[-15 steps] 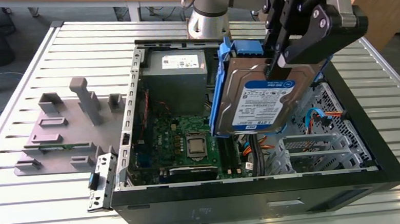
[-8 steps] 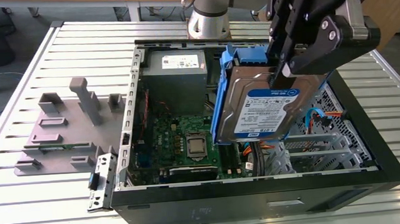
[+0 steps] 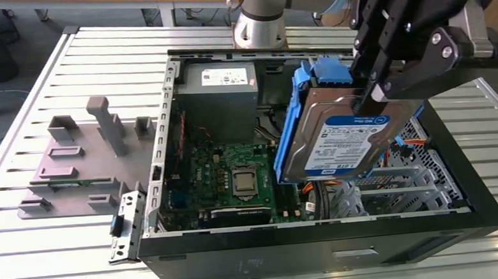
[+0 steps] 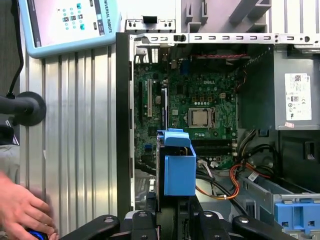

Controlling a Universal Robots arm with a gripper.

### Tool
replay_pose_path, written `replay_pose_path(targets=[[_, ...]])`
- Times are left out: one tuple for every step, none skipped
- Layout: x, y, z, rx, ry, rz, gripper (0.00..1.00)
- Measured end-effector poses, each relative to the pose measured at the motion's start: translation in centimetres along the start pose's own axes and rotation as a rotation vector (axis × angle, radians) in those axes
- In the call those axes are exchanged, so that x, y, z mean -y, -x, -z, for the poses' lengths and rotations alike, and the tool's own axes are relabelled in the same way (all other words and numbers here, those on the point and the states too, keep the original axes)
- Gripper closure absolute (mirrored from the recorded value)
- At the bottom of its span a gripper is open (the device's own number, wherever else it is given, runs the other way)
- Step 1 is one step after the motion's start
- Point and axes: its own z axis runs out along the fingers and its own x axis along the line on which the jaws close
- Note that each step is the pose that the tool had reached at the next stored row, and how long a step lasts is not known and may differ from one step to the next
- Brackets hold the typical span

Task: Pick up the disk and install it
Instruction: 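Pick up the disk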

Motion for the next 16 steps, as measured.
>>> replay_pose_path(targets=[[0.26, -0.04, 0.0, 0.0, 0.0006, 0.0, 0.65], [0.52, -0.08, 0.0, -0.0001, 0.0013, 0.0, 0.65], [0.81, -0.1, 0.0, -0.0001, 0.002, 0.0, 0.65], [1.14, -0.13, 0.0, 0.0, 0.0027, 0.0, 0.65], [1.46, -0.15, 0.0, -0.0001, 0.0033, 0.0, 0.65], [1.76, -0.16, 0.0, -0.0001, 0.0038, 0.0, 0.65], [2.03, -0.17, -0.01, -0.0001, 0.0043, 0.0, 0.65], [2.31, -0.17, -0.01, -0.0001, 0.0047, 0.0, 0.65], [2.61, -0.16, 0.0, -0.0002, 0.0051, 0.0, 0.65], [2.9, -0.16, 0.0, -0.0003, 0.0055, 0.0, 0.65], [3.17, -0.15, 0.0, -0.0003, 0.0059, 0.0, 0.65], [3.47, -0.14, -0.01, -0.0002, 0.0062, 0.0, 0.65], [3.73, -0.14, -0.01, -0.0002, 0.0065, 0.0, 0.65], [3.96, -0.13, -0.01, -0.0003, 0.0067, 0.0, 0.65], [4.2, -0.12, -0.01, -0.0003, 0.0068, 0.0, 0.65], [4.44, -0.12, -0.01, -0.0003, 0.007, 0.0, 0.65]])
